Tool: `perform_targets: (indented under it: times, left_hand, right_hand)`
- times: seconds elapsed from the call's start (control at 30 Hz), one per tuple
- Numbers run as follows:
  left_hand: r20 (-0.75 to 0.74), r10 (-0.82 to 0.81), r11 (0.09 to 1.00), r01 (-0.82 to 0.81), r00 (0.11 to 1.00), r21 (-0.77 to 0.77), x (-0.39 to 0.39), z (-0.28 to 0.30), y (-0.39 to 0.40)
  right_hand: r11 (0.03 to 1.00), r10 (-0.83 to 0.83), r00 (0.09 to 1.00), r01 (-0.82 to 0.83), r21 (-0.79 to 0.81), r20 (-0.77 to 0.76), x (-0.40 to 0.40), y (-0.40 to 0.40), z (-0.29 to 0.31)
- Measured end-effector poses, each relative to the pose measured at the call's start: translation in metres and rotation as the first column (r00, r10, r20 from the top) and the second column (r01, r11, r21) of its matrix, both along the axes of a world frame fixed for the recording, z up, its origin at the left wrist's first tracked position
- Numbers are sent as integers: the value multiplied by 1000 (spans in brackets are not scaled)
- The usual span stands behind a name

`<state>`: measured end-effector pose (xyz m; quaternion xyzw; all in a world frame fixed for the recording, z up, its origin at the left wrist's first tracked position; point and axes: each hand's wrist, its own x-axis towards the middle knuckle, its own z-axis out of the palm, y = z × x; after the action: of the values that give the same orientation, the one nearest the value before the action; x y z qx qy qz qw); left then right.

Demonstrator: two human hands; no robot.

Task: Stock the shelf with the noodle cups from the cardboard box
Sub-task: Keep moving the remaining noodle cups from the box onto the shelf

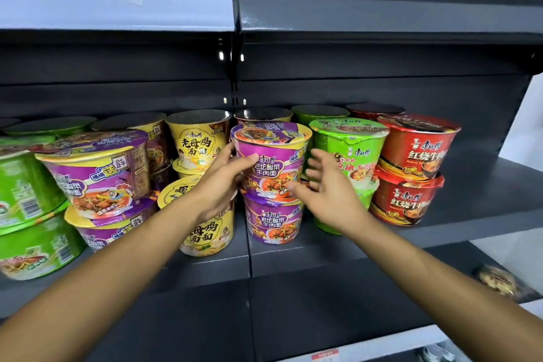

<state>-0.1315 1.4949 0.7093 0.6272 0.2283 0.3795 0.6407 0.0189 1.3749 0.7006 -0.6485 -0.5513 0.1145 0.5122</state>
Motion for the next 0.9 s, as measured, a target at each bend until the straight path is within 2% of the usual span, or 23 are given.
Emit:
perform_targets:
  times: [0.2,0.43,0.53,0.63,0.73,0.9]
  left_hand:
    - [-19,28,999,-28,999,18,3,-3,1]
    - [-107,68,997,-62,992,53,5,-3,2]
    - [-185,16,998,-6,983,57,2,3,2]
    - [-332,5,984,55,943,172,0,5,2]
    - [-403,19,958,99,915,269,-1,7,1]
    - [-516,-7,950,168,857,265,-11,11,8]
  right_hand:
    - [999,-22,999,20,-36,-45,-3,24,-7]
    - [996,-31,997,25,-90,-64,5,30,-10]
    - [991,-51,990,34,-131,-129,6,31,-9]
    - [984,-77,986,51,-173,-150,7,36,-9]
    - [977,-111,987,87,-196,-114,4,38,-7]
    - [960,-167,985,156,-231,-29,3,36,-4]
